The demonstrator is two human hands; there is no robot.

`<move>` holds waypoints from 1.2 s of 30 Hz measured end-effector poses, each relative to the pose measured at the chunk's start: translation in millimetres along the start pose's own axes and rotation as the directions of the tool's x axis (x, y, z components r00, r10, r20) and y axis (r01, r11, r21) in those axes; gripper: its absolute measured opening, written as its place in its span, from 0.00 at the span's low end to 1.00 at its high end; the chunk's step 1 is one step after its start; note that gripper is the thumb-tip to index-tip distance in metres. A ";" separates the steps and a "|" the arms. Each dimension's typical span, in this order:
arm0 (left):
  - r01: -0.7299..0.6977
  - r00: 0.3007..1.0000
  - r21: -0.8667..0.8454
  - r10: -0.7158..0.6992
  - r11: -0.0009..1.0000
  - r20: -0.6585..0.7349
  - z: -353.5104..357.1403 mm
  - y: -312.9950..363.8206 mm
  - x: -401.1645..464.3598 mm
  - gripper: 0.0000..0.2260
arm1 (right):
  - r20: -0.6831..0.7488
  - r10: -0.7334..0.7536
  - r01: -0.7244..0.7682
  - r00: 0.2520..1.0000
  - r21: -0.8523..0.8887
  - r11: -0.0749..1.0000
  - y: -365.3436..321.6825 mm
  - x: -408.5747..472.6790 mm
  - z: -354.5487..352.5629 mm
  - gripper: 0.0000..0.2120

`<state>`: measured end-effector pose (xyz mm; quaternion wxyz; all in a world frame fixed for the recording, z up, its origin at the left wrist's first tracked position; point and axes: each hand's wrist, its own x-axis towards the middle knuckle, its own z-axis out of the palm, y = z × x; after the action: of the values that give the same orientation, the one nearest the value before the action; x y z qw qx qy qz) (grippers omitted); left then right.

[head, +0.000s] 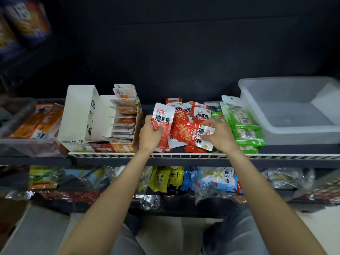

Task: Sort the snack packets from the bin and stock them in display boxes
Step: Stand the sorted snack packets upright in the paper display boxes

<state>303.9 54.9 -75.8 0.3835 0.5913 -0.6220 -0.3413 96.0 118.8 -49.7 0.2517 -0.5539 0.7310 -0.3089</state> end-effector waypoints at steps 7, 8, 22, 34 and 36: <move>-0.090 0.979 0.425 0.001 0.901 0.205 18.3 -9.8 2.3 0.51 | -0.091 0.076 -0.070 0.993 0.072 0.995 2.7 -12.7 7.5 0.22; -0.123 0.978 0.452 0.030 0.883 0.207 19.1 -9.9 2.1 0.50 | -0.099 0.087 -0.078 0.991 0.091 0.993 2.2 -13.0 6.9 0.22; -0.383 0.922 -0.222 0.386 0.897 -0.033 -107.3 65.9 -47.4 0.15 | -0.128 -0.079 0.129 0.989 0.446 0.886 -48.9 -31.8 5.4 0.11; -0.493 0.868 -0.033 0.490 0.869 -0.081 -221.6 -4.3 -0.2 0.08 | -0.124 -0.200 0.234 0.972 0.608 0.758 -131.7 -26.8 36.1 0.11; -0.435 0.900 -0.080 0.434 0.897 -0.035 -221.7 -12.0 5.6 0.12 | -0.122 -0.188 0.224 0.975 0.590 0.776 -136.1 -27.6 48.4 0.12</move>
<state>504.7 55.0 18.9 0.4799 0.4233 -0.7199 -0.2689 226.7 110.5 17.4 0.3579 -0.5133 0.5374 -0.5654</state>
